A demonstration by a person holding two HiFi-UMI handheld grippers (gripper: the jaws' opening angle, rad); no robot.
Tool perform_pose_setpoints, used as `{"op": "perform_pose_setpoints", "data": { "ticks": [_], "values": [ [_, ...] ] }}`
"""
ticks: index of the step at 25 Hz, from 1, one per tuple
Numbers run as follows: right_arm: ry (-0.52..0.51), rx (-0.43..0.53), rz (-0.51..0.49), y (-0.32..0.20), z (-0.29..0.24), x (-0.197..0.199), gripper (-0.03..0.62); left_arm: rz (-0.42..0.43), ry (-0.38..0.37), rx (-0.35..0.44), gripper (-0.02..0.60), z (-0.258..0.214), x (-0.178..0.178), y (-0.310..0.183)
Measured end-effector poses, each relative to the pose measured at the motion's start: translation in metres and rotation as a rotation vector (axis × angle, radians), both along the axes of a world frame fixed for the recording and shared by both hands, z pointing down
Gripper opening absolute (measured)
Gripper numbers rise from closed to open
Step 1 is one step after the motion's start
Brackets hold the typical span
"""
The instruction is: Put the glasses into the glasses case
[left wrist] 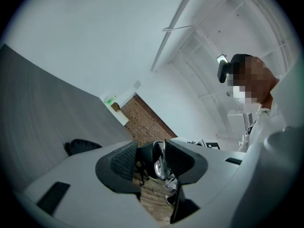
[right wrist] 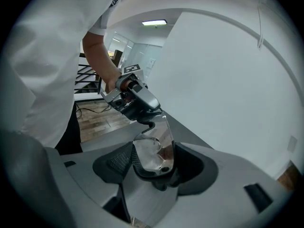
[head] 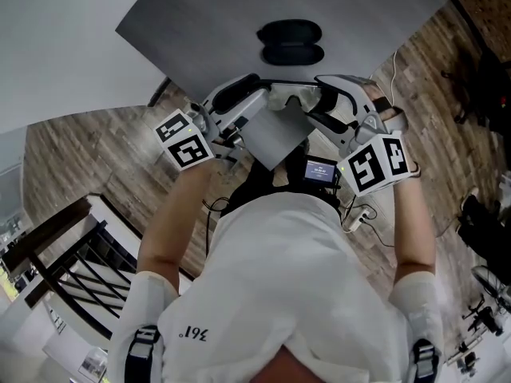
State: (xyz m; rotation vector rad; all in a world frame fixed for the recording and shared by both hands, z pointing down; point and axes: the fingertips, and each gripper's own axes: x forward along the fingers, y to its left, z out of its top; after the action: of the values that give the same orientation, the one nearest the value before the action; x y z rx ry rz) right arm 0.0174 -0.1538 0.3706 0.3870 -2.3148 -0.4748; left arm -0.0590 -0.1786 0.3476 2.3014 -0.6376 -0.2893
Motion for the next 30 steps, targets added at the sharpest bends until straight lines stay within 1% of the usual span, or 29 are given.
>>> {"op": "perform_pose_setpoints", "data": {
  "ticks": [9,14,23,30],
  "values": [
    [0.020,0.002,-0.013,-0.026,0.017,0.005,0.285,0.001,-0.005,-0.028,0.173,0.015,0.004,-0.024],
    [0.023,0.013,-0.015,-0.038,0.028,0.001,0.285,-0.027,0.013,-0.061,0.173,0.029,0.000,-0.036],
    [0.045,0.004,-0.014,-0.063,0.053,0.000,0.285,-0.047,-0.002,-0.107,0.174,0.051,-0.002,-0.059],
    [0.043,0.006,-0.028,-0.080,0.068,-0.001,0.285,-0.059,-0.006,-0.142,0.173,0.070,-0.005,-0.077]
  ]
}}
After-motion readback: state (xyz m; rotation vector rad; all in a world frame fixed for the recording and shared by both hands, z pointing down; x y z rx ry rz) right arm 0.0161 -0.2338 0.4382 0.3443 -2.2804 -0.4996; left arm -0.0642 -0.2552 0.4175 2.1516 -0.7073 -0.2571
